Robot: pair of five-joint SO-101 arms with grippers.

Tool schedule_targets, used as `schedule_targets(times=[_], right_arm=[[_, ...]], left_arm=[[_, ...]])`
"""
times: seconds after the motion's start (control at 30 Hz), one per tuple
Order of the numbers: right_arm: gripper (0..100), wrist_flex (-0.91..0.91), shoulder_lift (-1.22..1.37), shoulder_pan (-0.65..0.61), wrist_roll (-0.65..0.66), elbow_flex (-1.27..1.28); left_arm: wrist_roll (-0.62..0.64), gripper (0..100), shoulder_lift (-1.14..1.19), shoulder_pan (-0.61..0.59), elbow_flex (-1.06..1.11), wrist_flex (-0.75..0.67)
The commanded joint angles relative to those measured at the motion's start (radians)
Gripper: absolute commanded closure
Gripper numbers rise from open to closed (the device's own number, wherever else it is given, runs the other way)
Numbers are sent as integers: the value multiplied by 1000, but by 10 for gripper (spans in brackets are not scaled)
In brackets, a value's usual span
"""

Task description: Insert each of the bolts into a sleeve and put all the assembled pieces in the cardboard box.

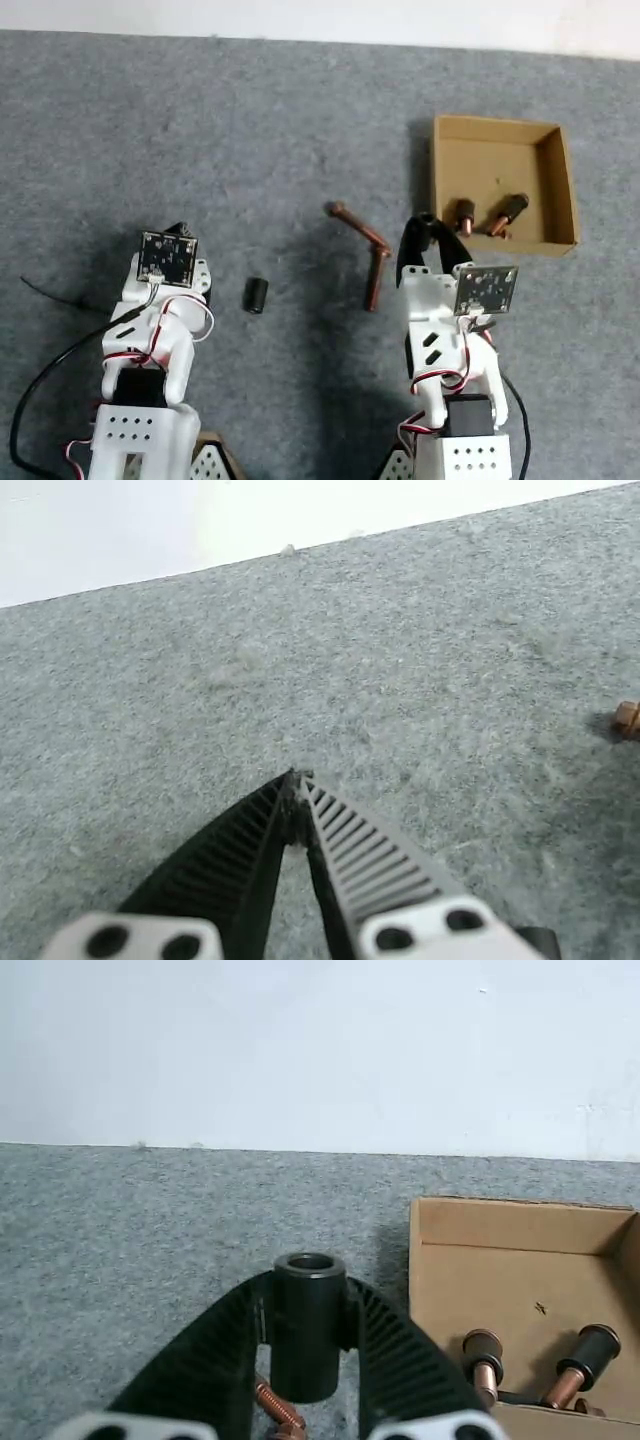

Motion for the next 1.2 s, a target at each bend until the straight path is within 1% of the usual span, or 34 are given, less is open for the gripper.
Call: schedule_targets(times=[0.0,0.13,0.2,0.3,0.4,0.6,0.67,0.73,0.83,0.9,1.07,1.17], right_arm=[[992,4,-16,7,9,143],[992,4,-16,5,9,143],[991,4,-16,5,9,143],[991,4,-16,5,9,143],[991,2,-16,5,11,143],[991,4,-15,7,11,143],[991,5,-15,7,11,143],[991,5,-15,7,11,143],[991,4,-15,7,11,143],[991,4,-15,7,11,143],[991,2,-15,7,11,143],[991,4,-15,7,11,143]], left_arm=[[0,989,-2,13,-36,-18],[18,989,1,8,-93,80],[48,989,12,8,-96,80],[48,989,104,8,-130,77],[49,989,289,12,-206,77],[48,989,796,15,-443,61],[48,989,917,47,-518,64],[46,989,992,97,-572,114],[46,989,1023,176,-613,181],[44,989,1023,203,-611,187],[49,989,1023,216,-624,186],[54,970,1029,246,-727,193]])
